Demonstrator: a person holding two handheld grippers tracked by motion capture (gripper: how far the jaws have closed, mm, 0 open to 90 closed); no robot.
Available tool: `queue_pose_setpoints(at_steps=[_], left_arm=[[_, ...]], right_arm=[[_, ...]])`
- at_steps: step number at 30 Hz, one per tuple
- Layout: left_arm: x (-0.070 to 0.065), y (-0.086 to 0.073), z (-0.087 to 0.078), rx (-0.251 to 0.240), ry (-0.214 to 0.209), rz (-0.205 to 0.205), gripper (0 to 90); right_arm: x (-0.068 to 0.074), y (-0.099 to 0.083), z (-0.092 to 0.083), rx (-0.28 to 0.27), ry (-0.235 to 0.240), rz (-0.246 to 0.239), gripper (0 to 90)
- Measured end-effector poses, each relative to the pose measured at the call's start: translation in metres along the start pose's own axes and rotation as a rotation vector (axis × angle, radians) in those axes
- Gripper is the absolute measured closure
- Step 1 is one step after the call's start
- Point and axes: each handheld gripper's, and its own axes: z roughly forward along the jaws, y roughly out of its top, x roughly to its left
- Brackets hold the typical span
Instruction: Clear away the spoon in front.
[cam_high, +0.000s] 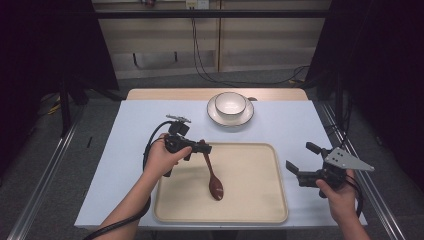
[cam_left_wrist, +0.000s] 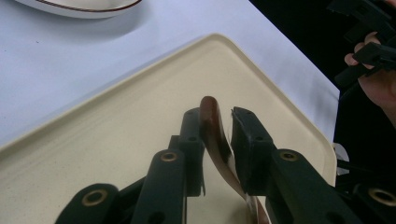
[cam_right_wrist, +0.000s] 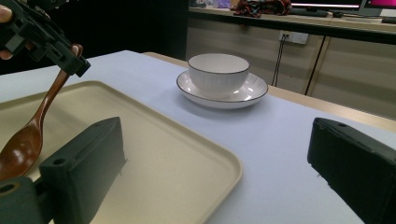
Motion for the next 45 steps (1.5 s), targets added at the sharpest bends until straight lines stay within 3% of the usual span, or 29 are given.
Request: queue_pose_setpoints(at_steps=[18, 45], left_arm=[[0.003, 0.001, 0.013, -0.010, 0.014, -0.003, 70.3], [0.002, 0.011, 0.026, -0.010, -0.008, 0.005, 70.5]], right_arm=[[0.001, 0.000, 0.000, 0.005, 0.004, -0.001, 3.3], [0.000, 0.000, 0.000, 0.002, 0.004, -0.001, 3.3]])
